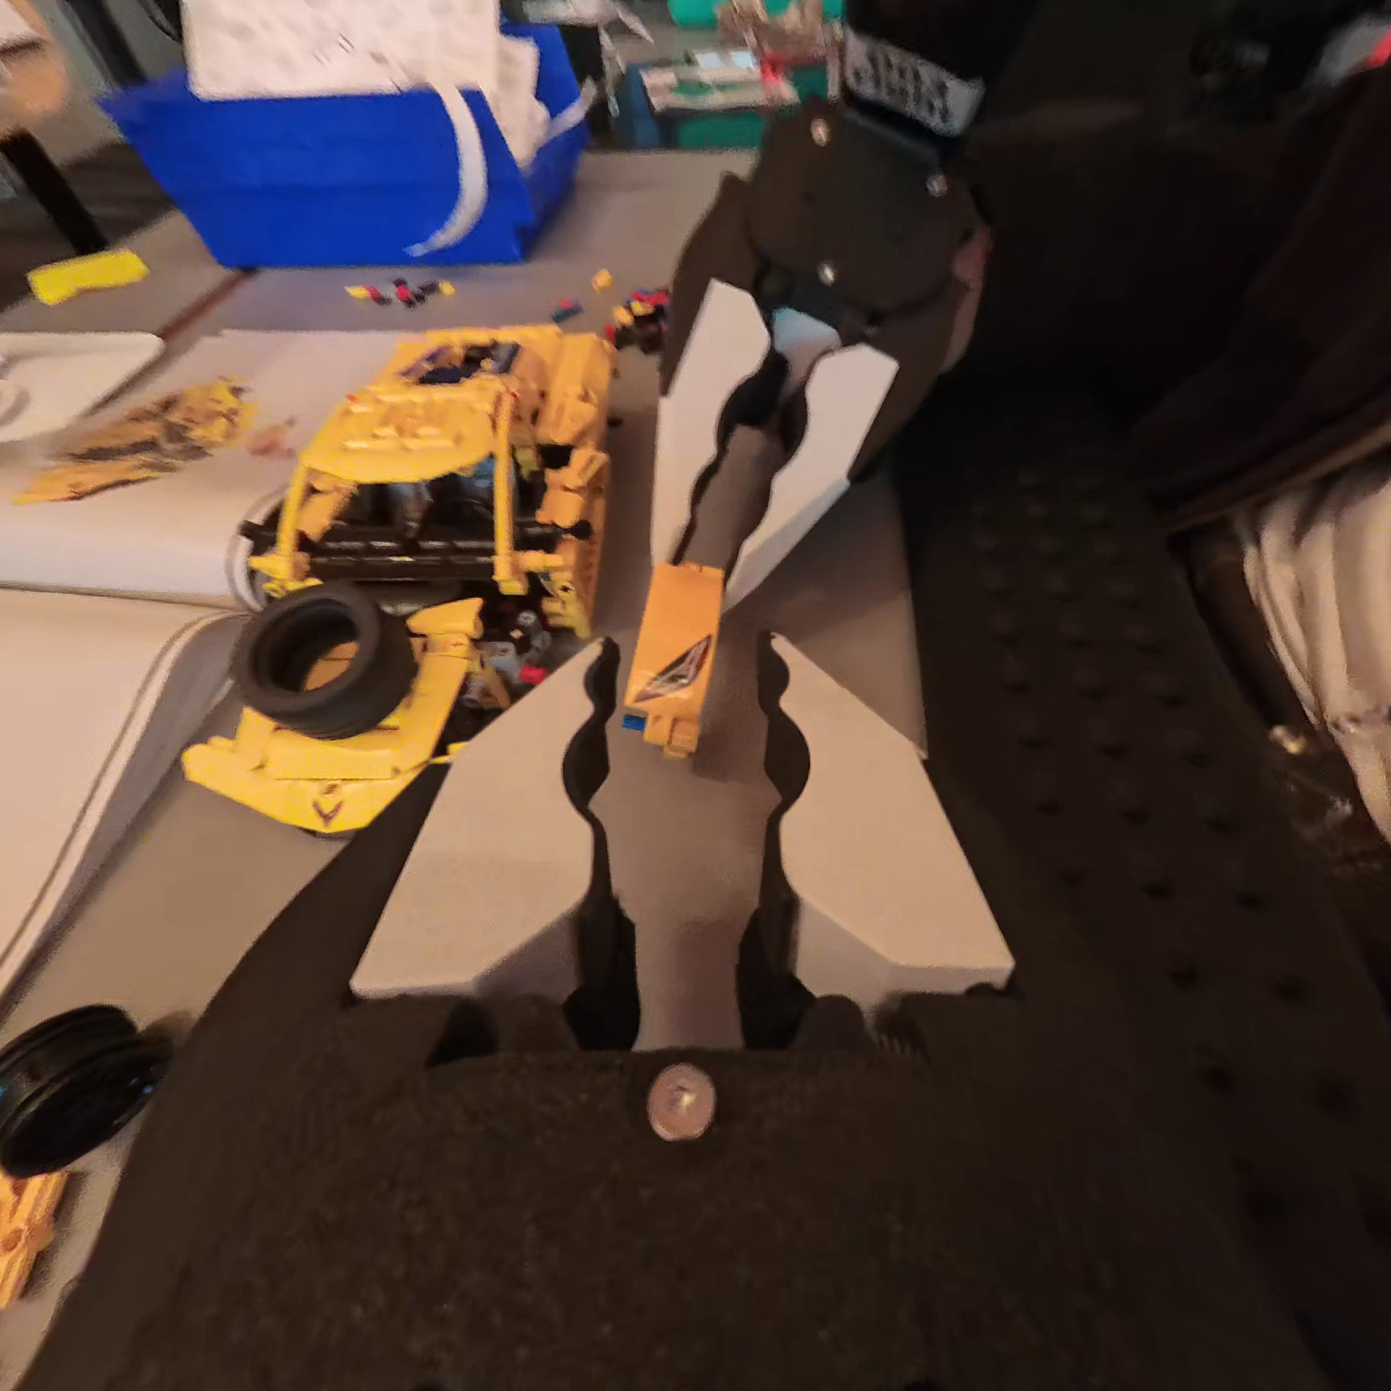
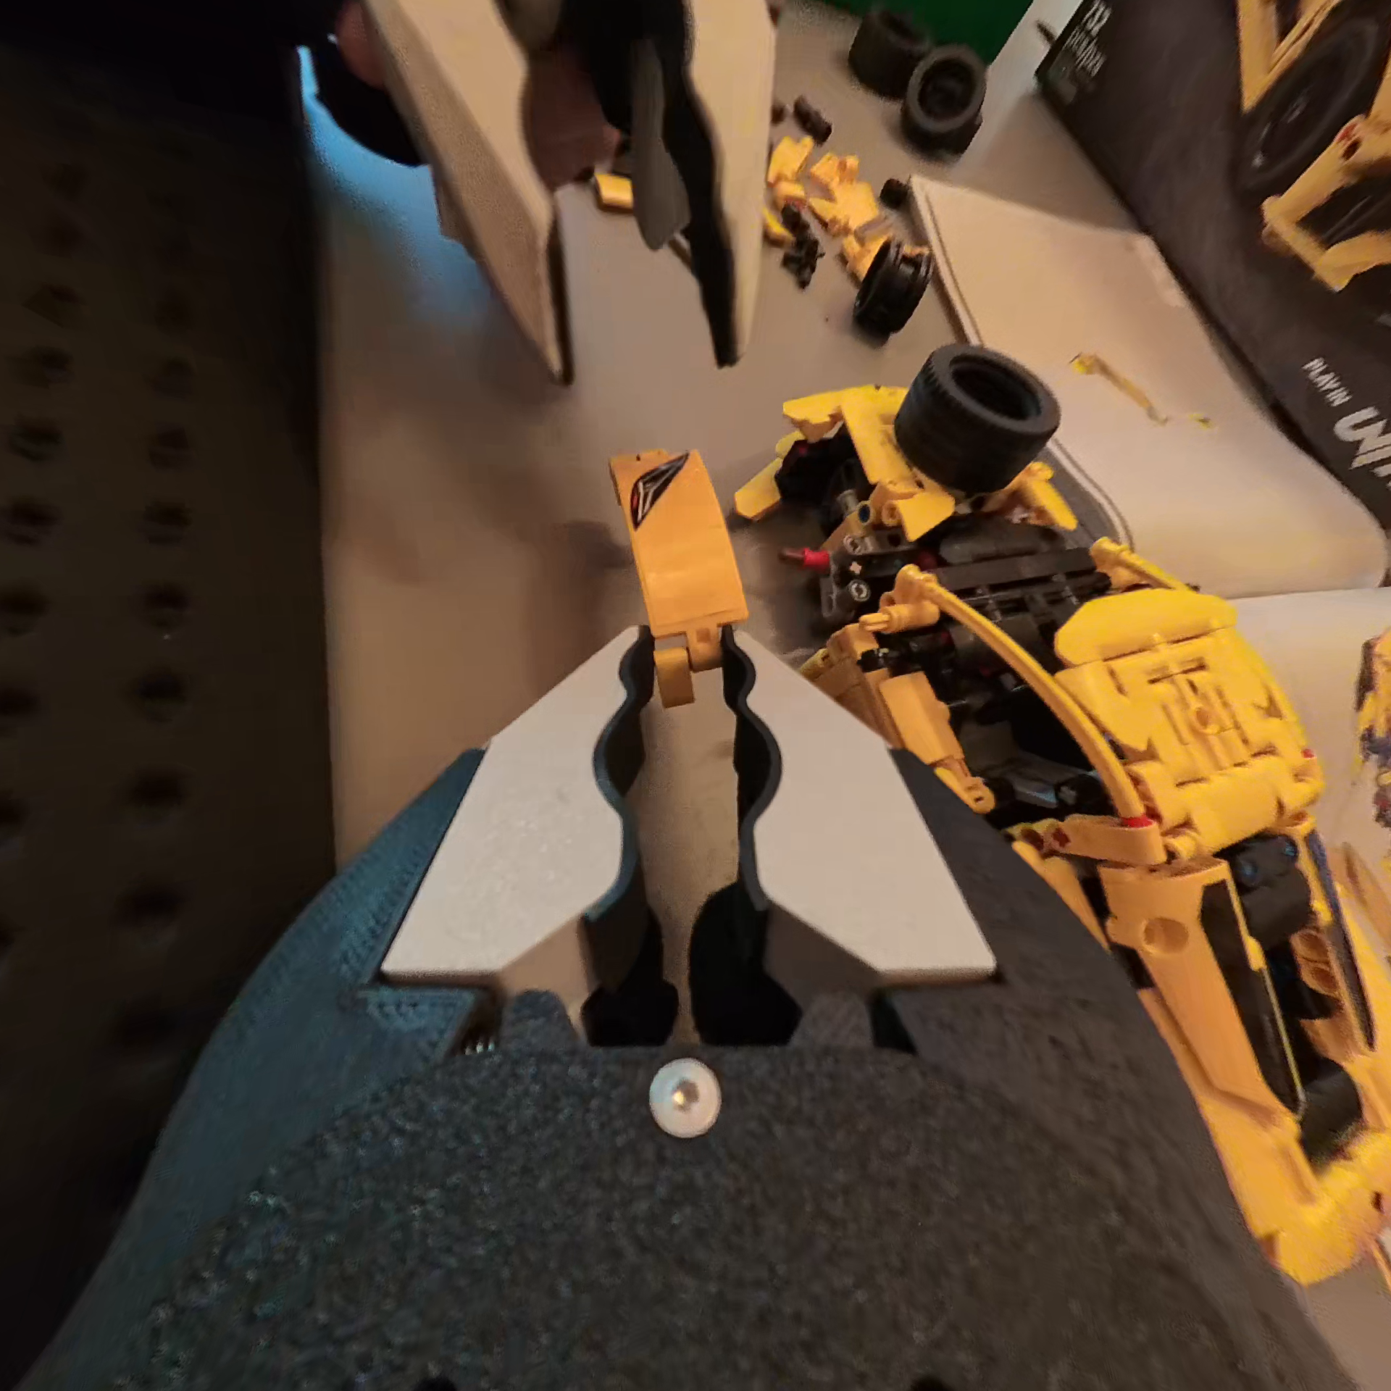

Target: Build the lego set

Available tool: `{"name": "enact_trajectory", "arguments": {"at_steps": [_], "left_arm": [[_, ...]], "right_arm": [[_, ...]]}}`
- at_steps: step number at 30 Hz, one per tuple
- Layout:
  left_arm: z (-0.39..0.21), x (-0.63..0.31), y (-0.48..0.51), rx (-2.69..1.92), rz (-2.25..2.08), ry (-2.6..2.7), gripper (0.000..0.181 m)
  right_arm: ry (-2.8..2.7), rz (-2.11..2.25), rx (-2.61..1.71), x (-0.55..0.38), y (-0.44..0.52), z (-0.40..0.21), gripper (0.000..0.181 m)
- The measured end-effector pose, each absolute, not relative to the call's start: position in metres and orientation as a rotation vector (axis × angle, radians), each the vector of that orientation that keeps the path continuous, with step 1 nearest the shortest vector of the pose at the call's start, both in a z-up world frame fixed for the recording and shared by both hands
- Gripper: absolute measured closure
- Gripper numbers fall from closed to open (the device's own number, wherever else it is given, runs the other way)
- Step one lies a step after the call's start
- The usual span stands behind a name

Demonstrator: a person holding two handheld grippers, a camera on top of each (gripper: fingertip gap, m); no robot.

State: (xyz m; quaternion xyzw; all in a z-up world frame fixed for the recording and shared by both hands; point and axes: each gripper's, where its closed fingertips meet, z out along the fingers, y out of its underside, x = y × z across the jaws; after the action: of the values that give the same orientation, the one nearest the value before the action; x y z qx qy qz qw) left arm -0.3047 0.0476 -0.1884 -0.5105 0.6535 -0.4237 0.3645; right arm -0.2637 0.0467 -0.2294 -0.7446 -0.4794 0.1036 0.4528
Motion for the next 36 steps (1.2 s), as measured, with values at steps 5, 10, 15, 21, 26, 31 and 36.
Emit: {"name": "enact_trajectory", "arguments": {"at_steps": [5, 10, 15, 21, 26, 31, 36], "left_arm": [[-0.208, -0.293, 0.046, -1.374, -0.917, 1.785, 0.143], [-0.203, -0.284, 0.056, -1.343, -0.839, 1.684, 0.143], [-0.211, -0.282, 0.049, -1.379, -0.867, 1.718, 0.143], [-0.221, -0.278, 0.045, -1.459, -0.79, 1.789, 0.143], [-0.22, -0.274, 0.051, -1.475, -0.765, 1.764, 0.134], [-0.229, -0.277, 0.047, -1.503, -0.776, 1.83, 0.134], [-0.216, -0.277, 0.046, -1.465, -0.868, 1.823, 0.153]], "right_arm": [[-1.132, 0.352, -1.936, -0.264, 0.05, -0.237, 0.165], [-1.127, 0.326, -1.937, -0.26, 0.051, -0.236, 0.165], [-1.122, 0.343, -1.918, -0.261, 0.048, -0.232, 0.165], [-1.131, 0.332, -1.942, -0.26, 0.047, -0.238, 0.165], [-1.104, 0.363, -1.953, -0.259, 0.047, -0.236, 0.165], [-1.099, 0.445, -1.891, -0.267, 0.042, -0.224, 0.165], [-1.056, 0.512, -1.851, -0.27, 0.042, -0.213, 0.165]]}}
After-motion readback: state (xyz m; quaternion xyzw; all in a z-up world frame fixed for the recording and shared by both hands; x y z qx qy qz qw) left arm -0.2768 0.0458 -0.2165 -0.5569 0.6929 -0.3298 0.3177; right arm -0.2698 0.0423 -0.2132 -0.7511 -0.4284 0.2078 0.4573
